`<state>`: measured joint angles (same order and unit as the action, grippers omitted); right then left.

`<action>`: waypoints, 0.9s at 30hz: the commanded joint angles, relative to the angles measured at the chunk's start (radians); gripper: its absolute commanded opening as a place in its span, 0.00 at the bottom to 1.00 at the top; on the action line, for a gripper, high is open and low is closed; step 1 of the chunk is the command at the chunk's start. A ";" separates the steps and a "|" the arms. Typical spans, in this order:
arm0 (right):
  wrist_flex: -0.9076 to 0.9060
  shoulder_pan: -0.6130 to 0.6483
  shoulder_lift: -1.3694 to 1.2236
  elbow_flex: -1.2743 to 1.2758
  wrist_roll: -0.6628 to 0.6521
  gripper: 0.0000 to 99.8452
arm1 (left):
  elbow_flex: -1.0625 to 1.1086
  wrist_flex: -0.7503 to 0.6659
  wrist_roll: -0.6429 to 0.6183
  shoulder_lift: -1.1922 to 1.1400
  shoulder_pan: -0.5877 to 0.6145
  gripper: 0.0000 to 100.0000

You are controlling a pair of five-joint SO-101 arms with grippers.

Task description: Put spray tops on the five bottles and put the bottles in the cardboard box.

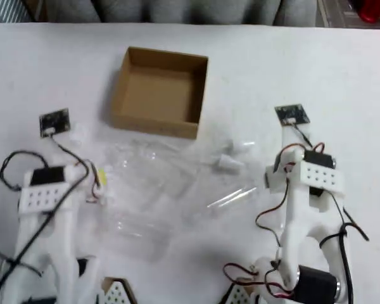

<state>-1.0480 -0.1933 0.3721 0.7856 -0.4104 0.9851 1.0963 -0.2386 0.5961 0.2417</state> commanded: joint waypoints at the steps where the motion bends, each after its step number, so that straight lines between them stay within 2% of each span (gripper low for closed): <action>1: 0.021 0.016 0.039 -0.008 -0.002 0.02 | -0.097 -0.044 -0.089 -0.113 -0.015 0.29; 8: 0.021 0.015 0.039 -0.008 -0.028 0.02 | -0.149 -0.192 -0.215 -0.295 0.004 0.30; 12: 0.021 0.015 0.039 -0.008 -0.028 0.02 | -0.169 -0.215 -0.272 -0.367 -0.001 0.30; 19: 0.033 0.015 0.039 -0.006 -0.026 0.02 | -0.206 -0.212 -0.262 -0.463 0.002 0.30; 24: 0.033 0.015 0.039 -0.005 -0.025 0.02 | -0.198 -0.176 -0.146 -0.429 0.004 0.30; 27: 0.033 0.015 0.039 -0.005 -0.023 0.02 | -0.198 -0.133 -0.132 -0.404 0.004 0.25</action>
<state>-1.0280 -0.1872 0.3751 0.7887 -0.4104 0.8332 0.9122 -0.3997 0.1297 0.2401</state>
